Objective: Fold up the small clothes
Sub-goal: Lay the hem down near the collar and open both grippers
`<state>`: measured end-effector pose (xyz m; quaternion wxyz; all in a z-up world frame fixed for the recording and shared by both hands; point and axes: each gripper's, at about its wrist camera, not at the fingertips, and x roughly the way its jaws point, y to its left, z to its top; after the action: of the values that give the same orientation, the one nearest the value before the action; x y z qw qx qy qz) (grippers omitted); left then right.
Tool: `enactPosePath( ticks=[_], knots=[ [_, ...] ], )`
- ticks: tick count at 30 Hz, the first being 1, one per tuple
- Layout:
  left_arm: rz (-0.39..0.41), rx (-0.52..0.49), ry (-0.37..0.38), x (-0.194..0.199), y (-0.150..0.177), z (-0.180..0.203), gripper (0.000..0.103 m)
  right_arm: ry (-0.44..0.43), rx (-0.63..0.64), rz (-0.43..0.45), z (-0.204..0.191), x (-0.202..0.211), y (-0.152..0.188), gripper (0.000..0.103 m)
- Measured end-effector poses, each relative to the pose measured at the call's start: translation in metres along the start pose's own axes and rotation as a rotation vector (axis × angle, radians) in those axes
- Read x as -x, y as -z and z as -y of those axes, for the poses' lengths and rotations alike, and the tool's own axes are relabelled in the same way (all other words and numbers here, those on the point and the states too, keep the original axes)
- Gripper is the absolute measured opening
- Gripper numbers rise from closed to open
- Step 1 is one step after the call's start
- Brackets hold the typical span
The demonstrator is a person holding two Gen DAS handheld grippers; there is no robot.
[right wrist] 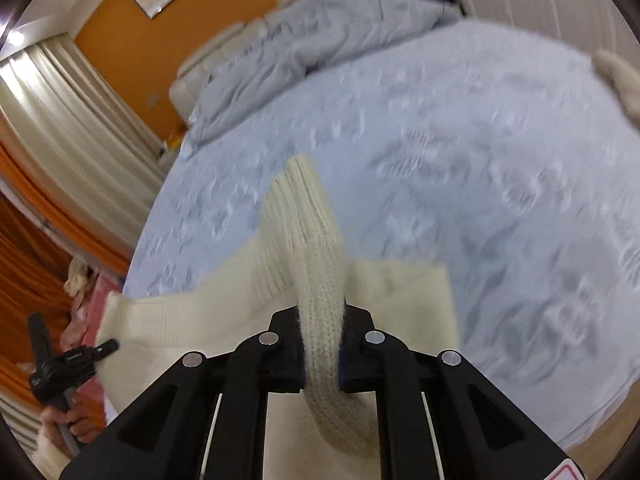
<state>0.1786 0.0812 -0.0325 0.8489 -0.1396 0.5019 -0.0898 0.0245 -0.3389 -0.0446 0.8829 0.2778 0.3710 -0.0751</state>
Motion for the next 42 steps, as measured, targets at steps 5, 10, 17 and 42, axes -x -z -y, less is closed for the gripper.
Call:
enactPosePath(
  ticks=[5,10,17,42],
  knots=[
    [-0.184,0.004,-0.175,-0.09,0.011,-0.016,0.012,0.197,0.002,-0.271,0.048,-0.104,0.031,0.011],
    [-0.112,-0.06,-0.275,-0.069,0.02,0.002,0.043,0.246,0.011,-0.176,0.027,-0.063,0.015,0.021],
    [-0.012,-0.091,-0.197,0.001,0.065,0.029,0.063,0.035,0.149,-0.183,-0.066,-0.022,0.07,0.022],
    [-0.144,-0.135,-0.337,-0.029,0.136,-0.007,0.081,0.024,0.376,-0.398,-0.176,-0.076,0.116,0.0]
  ],
)
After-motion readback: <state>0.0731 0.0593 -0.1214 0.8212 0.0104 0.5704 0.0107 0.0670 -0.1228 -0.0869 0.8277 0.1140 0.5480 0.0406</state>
